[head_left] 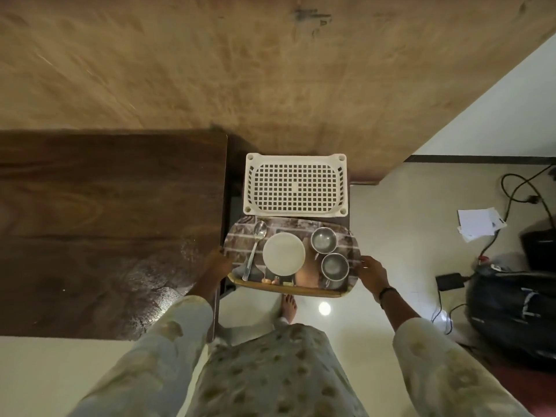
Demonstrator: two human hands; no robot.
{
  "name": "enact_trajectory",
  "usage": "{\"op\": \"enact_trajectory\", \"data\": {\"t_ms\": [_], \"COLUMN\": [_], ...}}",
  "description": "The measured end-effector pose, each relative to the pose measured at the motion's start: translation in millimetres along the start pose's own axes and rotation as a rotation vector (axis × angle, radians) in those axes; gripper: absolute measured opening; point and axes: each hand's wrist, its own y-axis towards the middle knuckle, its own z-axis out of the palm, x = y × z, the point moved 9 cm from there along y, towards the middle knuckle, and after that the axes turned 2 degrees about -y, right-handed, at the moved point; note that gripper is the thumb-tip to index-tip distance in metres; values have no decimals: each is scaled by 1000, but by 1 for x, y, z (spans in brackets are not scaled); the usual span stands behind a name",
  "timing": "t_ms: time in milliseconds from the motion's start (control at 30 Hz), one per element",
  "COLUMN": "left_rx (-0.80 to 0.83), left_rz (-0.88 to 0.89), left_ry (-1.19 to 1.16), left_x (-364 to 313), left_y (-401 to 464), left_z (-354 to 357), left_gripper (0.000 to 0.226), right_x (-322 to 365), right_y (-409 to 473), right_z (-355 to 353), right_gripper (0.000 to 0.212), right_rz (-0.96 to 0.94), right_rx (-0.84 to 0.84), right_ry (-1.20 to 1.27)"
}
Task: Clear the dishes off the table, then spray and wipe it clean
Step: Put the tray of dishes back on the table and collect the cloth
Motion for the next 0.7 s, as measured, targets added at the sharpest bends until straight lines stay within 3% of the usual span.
{"op": "enact_trajectory", "data": {"t_ms": [300, 467, 567, 700], "left_rx": [-4, -40, -53, -133], "left_rz": [2, -28, -76, -4], "left_ry": [129, 33, -36, -208], "left_x": [-13, 0, 8, 16], "left_y": [-13, -21, -41, -65], "left_z": [-6, -16, -32, -74], "left_gripper": [17, 14, 32, 31], "right_x": [-10, -6, 5, 38], "right_y": [9, -11, -34, -75], "right_z": [5, 7, 7, 9], "right_gripper": [21, 23, 23, 22], "right_rz": [0, 13, 1, -92], "right_rx": [5, -20, -17, -6], "right_ry": [102, 143, 222, 357]}}
